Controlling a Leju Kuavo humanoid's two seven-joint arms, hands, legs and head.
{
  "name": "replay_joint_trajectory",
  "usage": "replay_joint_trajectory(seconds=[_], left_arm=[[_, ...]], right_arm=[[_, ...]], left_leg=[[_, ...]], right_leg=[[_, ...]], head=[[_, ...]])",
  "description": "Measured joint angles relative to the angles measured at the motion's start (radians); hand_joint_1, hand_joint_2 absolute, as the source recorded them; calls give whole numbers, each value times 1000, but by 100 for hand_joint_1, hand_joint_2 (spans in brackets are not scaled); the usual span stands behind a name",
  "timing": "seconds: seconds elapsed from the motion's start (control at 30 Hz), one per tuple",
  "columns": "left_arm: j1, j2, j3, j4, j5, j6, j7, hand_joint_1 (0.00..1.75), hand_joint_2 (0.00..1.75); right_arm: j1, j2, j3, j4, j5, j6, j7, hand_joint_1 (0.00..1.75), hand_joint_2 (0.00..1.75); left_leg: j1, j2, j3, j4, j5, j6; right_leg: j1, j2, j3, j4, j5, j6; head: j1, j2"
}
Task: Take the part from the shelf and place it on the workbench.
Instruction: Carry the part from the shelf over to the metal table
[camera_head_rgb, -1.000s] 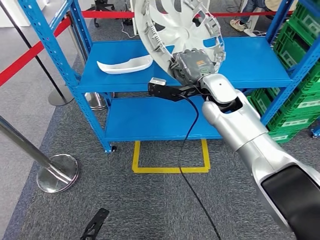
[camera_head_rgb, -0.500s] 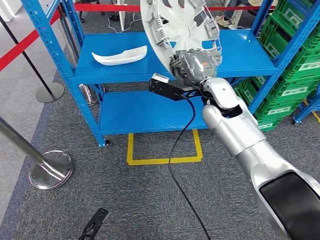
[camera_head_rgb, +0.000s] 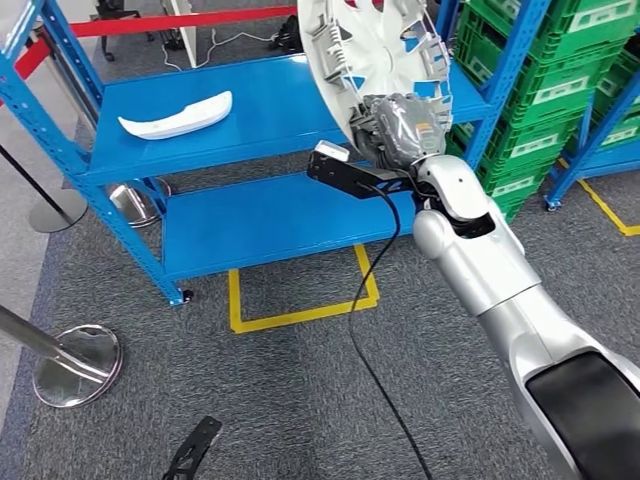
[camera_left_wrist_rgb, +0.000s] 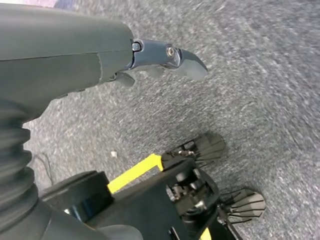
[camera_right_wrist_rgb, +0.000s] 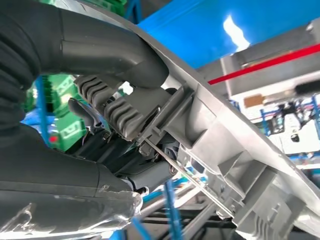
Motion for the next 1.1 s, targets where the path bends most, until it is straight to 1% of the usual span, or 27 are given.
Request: replay_joint_trajectory(seconds=[0.03,0.1,0.13,0.17,0.2,0.23,0.27,0.33,0.37,0.4,0.43,0.47,0.5,0.57,0.6,0.63,0.67,0.7,0.73,0.8,0.83,0.87,0.93,0.97,1.0,1.07,1.1], left_arm=[[0,0,0,0,0,0,-1,0,175],[2,0,0,0,1,0,-1,0,175],[3,0,0,0,1,0,-1,0,175],[4,0,0,0,1,0,-1,0,175],[4,0,0,0,1,0,-1,0,175],[3,1,0,0,1,0,-1,0,175],[3,1,0,0,1,0,-1,0,175],[2,0,0,0,2,0,-2,0,175],[3,-1,0,0,2,0,-2,0,175],[3,-1,0,0,3,0,-2,0,175],[2,-2,0,0,3,0,-2,0,175],[2,-2,0,0,3,0,-2,0,175],[2,-2,0,0,3,0,-2,0,175],[4,-2,0,0,3,0,-2,0,175],[5,-2,0,0,3,0,-2,0,175],[6,-1,0,0,3,0,-2,0,175],[6,-1,0,0,3,0,-2,0,175],[6,-2,0,0,3,0,-2,0,175],[6,-2,0,0,3,0,-2,0,175],[5,-2,0,0,3,-1,-2,0,175],[5,-2,0,0,4,-1,-2,0,175],[5,-2,0,0,4,-2,-2,0,175],[4,-2,0,0,4,-3,-2,0,175],[3,-2,0,0,4,-4,-2,0,175],[2,-3,0,0,4,-4,-2,0,175],[2,-3,0,0,4,-4,-2,0,175],[3,-3,0,0,4,-4,-2,0,175]], right_arm=[[1,0,-1,-3,0,0,0,175,175],[5,0,-2,-5,0,0,0,175,175],[8,0,-2,-5,1,0,0,175,175],[10,0,-3,-5,0,0,0,175,175],[12,0,-3,-5,0,0,0,175,175],[12,0,-3,-6,0,0,0,175,175],[11,0,-4,-7,0,0,0,175,175],[7,0,-4,-12,1,0,0,175,175],[6,-1,-5,-13,1,0,0,175,175],[6,-3,-7,-14,1,0,1,175,175],[7,-6,-9,-15,1,0,2,175,175],[7,-8,-11,-15,1,0,2,175,175],[6,-10,-13,-15,1,-1,2,175,175],[5,-11,-16,-16,2,-1,2,175,175],[5,-11,-16,-16,3,-1,2,175,175],[5,-11,-17,-16,3,-1,2,175,175],[6,-12,-18,-16,4,-1,2,175,175],[5,-13,-20,-16,4,-1,3,175,175],[5,-14,-22,-17,4,-1,4,175,175],[2,-15,-27,-21,5,-1,7,175,175],[0,-15,-28,-23,6,-2,8,175,175],[-1,-16,-29,-24,7,-2,8,175,175],[-2,-20,-30,-25,8,-3,9,175,175],[-3,-22,-31,-27,9,-3,10,175,175],[-3,-23,-31,-28,9,-3,10,175,175],[-1,-24,-30,-30,10,-3,11,175,175],[2,-24,-30,-30,10,-3,10,175,175]], left_leg=[[1,-20,-28,60,-34,-3],[1,-38,-92,195,-89,-5],[1,-41,-111,231,-93,-4],[1,-42,-113,230,-76,-3],[2,-46,-96,192,-43,-2],[5,-60,-67,128,-1,-1],[10,-86,-37,62,30,-1],[18,-127,-1,-27,55,1],[19,-134,3,-39,51,3],[18,-125,1,-43,51,8],[18,-115,1,-44,54,14],[19,-104,1,-46,57,21],[20,-92,2,-47,60,27],[18,-67,2,-48,60,33],[17,-54,2,-48,60,34],[17,-41,2,-48,59,35],[17,-29,3,-48,59,35],[17,-18,5,-47,57,34],[17,-8,8,-47,55,32],[11,10,13,-46,49,25],[7,18,15,-46,48,21],[4,27,16,-46,47,18],[4,42,18,-49,45,9],[5,34,15,-43,35,5],[6,17,5,-20,15,1],[6,-30,-43,89,-50,1],[5,-42,-75,159,-80,3]], right_leg=[[-2,10,-3,-1,3,-5],[-3,31,-9,-1,7,-9],[-3,43,-10,-1,8,-9],[-3,55,-11,-1,10,-8],[-4,68,-11,-1,11,-6],[-5,79,-12,0,13,-3],[-4,91,-15,2,14,1],[-4,113,-29,5,21,13],[-5,123,-35,3,26,21],[-8,133,-40,0,32,28],[-8,129,-44,-2,34,35],[-7,111,-50,7,27,41],[-4,83,-65,37,8,46],[-2,26,-120,164,-59,52],[-2,15,-150,234,-88,54],[-3,10,-169,282,-103,55],[-3,8,-168,291,-100,55],[-2,4,-145,254,-79,53],[-1,-7,-104,186,-47,50],[8,-42,-26,55,-8,42],[11,-51,-8,22,-2,36],[15,-49,-5,14,-5,30],[12,-24,-12,11,1,16],[11,-13,-13,8,4,8],[8,-2,-14,4,8,1],[5,21,-16,0,13,-7],[5,33,-17,-1,15,-9]], head=[[-2,0],[-4,0],[-4,0],[-4,0],[-4,0],[-4,0],[-4,0],[-4,0],[-4,0],[-3,0],[-4,0],[-1,0],[4,0],[12,0],[12,0],[12,0],[13,0],[13,0],[13,0],[13,0],[12,0],[12,0],[11,0],[11,0],[10,0],[6,0],[5,0]])
